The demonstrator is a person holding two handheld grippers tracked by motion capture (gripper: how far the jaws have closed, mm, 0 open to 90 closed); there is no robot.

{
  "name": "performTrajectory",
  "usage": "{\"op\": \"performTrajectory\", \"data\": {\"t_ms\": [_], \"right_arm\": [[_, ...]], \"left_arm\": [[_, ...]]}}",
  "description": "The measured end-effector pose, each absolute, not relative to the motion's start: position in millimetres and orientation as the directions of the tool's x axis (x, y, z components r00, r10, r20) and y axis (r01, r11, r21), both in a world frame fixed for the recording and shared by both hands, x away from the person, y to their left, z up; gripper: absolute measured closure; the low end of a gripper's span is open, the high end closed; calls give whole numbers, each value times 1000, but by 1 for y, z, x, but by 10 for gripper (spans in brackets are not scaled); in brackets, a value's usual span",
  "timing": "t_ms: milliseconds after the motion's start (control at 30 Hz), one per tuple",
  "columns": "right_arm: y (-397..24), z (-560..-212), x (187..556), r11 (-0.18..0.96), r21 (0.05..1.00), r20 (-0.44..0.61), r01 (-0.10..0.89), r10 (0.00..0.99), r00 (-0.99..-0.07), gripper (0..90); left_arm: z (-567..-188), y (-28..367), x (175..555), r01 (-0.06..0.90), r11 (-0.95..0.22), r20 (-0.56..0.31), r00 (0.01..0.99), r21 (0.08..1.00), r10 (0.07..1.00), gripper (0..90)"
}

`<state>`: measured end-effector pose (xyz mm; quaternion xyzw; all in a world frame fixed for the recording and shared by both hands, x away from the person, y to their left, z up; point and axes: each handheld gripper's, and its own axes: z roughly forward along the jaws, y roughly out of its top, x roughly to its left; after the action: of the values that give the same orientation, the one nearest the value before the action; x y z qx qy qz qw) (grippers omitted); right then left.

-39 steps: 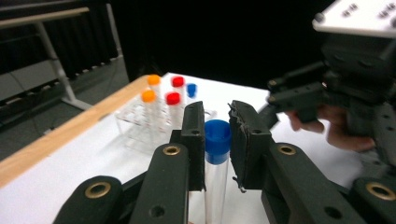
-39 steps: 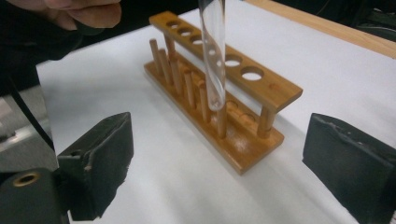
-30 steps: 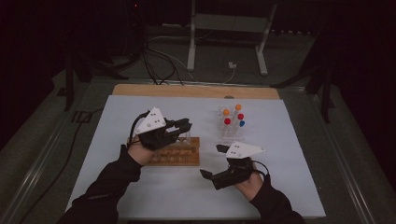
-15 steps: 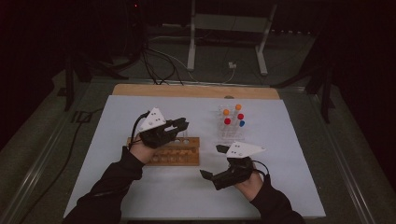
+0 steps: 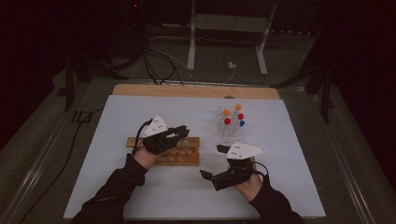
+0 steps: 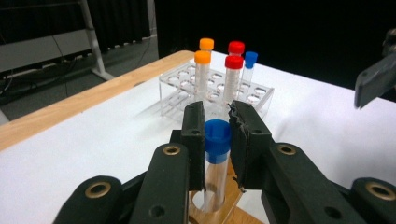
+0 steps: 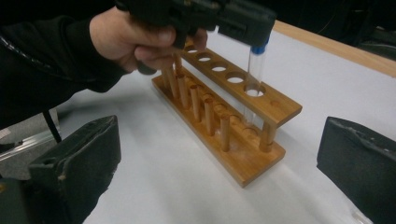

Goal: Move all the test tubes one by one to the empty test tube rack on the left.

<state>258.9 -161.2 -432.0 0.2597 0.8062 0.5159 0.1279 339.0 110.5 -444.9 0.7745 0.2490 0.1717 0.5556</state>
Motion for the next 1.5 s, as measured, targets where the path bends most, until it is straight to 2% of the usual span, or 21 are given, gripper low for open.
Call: {"op": "performTrajectory", "data": {"t_ms": [933, 1000, 1100, 1133, 1167, 1233, 1267, 1367, 1467, 1500], "right_arm": [[-174, -420, 261, 308, 914, 35, 266, 590, -806, 0], [-178, -415, 261, 298, 919, 33, 259, 595, -803, 0], [-186, -409, 263, 285, 923, 32, 258, 612, -790, 0], [-188, -406, 264, 281, 925, 30, 257, 619, -785, 0], [-195, -401, 265, 272, 929, 22, 251, 635, -772, 0], [-199, -398, 265, 265, 932, 20, 248, 645, -764, 0], [-207, -392, 267, 239, 940, 24, 243, 665, -747, 0], [-216, -387, 270, 228, 943, 21, 241, 684, -729, 0], [-232, -382, 278, 192, 947, 44, 259, 719, -694, 0], [-232, -382, 278, 192, 947, 44, 259, 719, -694, 0]], "left_arm": [[-457, 104, 342, 232, -329, -11, 831, 915, 556, 768], [-456, 103, 342, 221, -348, 10, 831, 911, 556, 768], [-453, 105, 344, 242, -326, -24, 834, 914, 551, 747], [-451, 106, 344, 237, -318, -29, 840, 918, 542, 714], [-449, 107, 343, 236, -312, -31, 838, 920, 544, 619], [-444, 110, 342, 240, -295, -48, 844, 925, 534, 587], [-441, 112, 341, 240, -293, -48, 842, 926, 538, 478], [-434, 117, 336, 238, -278, -52, 838, 931, 543, 424], [-429, 124, 328, 241, -260, -64, 836, 935, 545, 243], [-427, 127, 325, 246, -255, -75, 841, 935, 536, 243]]}}
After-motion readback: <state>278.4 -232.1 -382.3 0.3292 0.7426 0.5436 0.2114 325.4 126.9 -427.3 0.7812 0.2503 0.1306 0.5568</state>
